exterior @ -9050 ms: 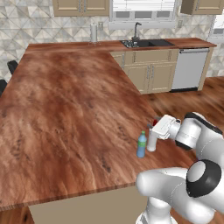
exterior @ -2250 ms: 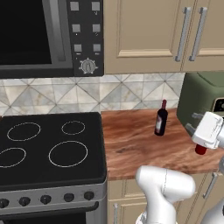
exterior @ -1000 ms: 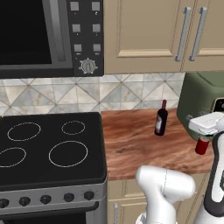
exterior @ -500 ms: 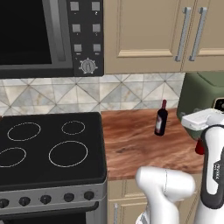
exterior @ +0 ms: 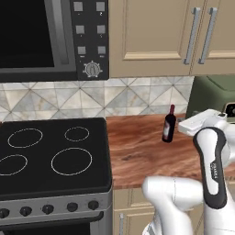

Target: Move the drinks to the dining counter.

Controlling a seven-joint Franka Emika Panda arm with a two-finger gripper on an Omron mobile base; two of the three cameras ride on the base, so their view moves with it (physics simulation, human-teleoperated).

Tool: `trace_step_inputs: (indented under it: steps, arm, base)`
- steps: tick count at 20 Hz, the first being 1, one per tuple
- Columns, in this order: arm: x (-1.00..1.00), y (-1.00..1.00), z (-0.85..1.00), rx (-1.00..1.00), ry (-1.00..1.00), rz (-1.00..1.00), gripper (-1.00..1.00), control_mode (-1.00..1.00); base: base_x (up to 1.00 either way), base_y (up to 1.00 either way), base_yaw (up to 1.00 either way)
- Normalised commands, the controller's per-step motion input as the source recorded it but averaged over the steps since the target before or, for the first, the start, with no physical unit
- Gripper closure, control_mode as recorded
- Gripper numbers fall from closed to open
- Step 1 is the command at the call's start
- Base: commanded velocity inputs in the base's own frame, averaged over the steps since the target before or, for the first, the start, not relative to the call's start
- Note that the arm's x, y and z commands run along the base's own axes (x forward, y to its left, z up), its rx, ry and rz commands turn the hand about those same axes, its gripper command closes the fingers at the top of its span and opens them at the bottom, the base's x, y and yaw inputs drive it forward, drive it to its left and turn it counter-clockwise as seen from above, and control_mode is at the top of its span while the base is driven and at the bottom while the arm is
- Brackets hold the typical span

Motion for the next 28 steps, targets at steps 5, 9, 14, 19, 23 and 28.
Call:
trace_step_inputs:
  steps: [5,9,14,19,23,28]
  arm:
    - [0.46,0.00,-0.15,-0.02,0.00,-0.07,-1.00,-1.00]
    - [0.42,0.00,-0.12,0.00,0.00,-0.07,-1.00,-1.00]
    - [0.37,-0.09,-0.11,0.00,0.00,-0.10,-1.00,-1.00]
    - [0.10,-0.33,-0.13,0.00,0.00,-0.14,-1.00,-1.00]
    - [0.05,-0.27,-0.08,0.01,0.00,-0.12,-1.00,-1.00]
    - [0.27,-0.01,0.00,0.01,0.00,-0.03,-1.00,-1.00]
  base:
    - [0.00,0.00,0.00]
    - [0.00,0.00,0.00]
    - [0.00,0.00,0.00]
    - [0.00,0.00,0.00]
    - [0.00,0.00,0.00]
    - [0.00,0.00,0.00]
